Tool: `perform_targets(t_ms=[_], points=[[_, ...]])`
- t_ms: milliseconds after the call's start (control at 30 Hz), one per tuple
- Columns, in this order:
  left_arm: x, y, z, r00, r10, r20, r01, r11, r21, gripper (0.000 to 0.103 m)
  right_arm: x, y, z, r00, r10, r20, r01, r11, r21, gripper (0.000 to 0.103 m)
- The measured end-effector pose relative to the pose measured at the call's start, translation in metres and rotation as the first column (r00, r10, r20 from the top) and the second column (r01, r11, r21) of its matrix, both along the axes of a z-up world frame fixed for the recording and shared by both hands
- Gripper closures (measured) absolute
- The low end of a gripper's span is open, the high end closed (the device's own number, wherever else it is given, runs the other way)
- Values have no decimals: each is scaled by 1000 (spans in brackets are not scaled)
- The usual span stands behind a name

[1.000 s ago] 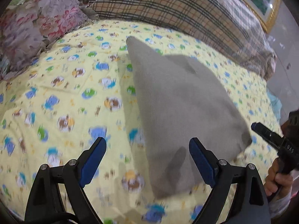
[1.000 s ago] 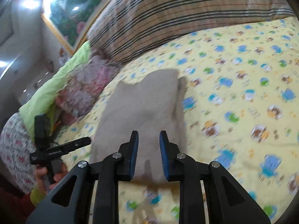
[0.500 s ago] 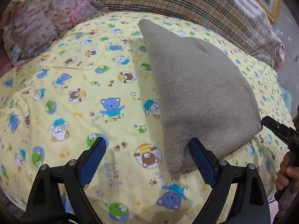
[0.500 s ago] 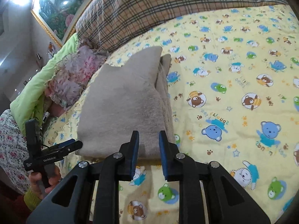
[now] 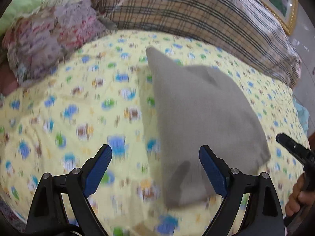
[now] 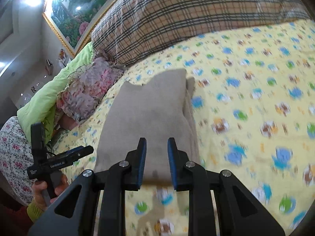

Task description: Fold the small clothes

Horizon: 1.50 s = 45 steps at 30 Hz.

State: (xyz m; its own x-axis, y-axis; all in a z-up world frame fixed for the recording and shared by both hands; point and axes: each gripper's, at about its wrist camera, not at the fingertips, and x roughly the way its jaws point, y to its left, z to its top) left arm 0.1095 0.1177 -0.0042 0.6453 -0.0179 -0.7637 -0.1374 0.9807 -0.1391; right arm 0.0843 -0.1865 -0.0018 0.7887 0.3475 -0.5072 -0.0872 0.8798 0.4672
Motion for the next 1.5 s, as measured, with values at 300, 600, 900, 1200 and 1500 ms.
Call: perform_targets(t_ms=[300, 600, 900, 1200, 1500], points=[[98, 11, -7, 997, 41, -67, -39, 999, 36, 12, 100, 18, 3, 996, 41, -73, -44, 998, -39, 80], [111, 20, -31, 996, 37, -86, -36, 999, 13, 10, 129, -1, -31, 984, 5, -176, -11, 999, -36, 83], [41, 4, 1, 999, 42, 1, -42, 999, 23, 10, 61, -1, 6, 999, 20, -32, -20, 1000, 25, 63], [-31, -13, 6, 998, 51, 35, -51, 999, -8, 10, -7, 10, 3, 1000, 14, 10, -14, 1000, 15, 56], [-79, -31, -5, 997, 57, 45, -61, 995, 83, 10, -59, 15, -19, 1000, -19, -7, 19, 999, -34, 44]])
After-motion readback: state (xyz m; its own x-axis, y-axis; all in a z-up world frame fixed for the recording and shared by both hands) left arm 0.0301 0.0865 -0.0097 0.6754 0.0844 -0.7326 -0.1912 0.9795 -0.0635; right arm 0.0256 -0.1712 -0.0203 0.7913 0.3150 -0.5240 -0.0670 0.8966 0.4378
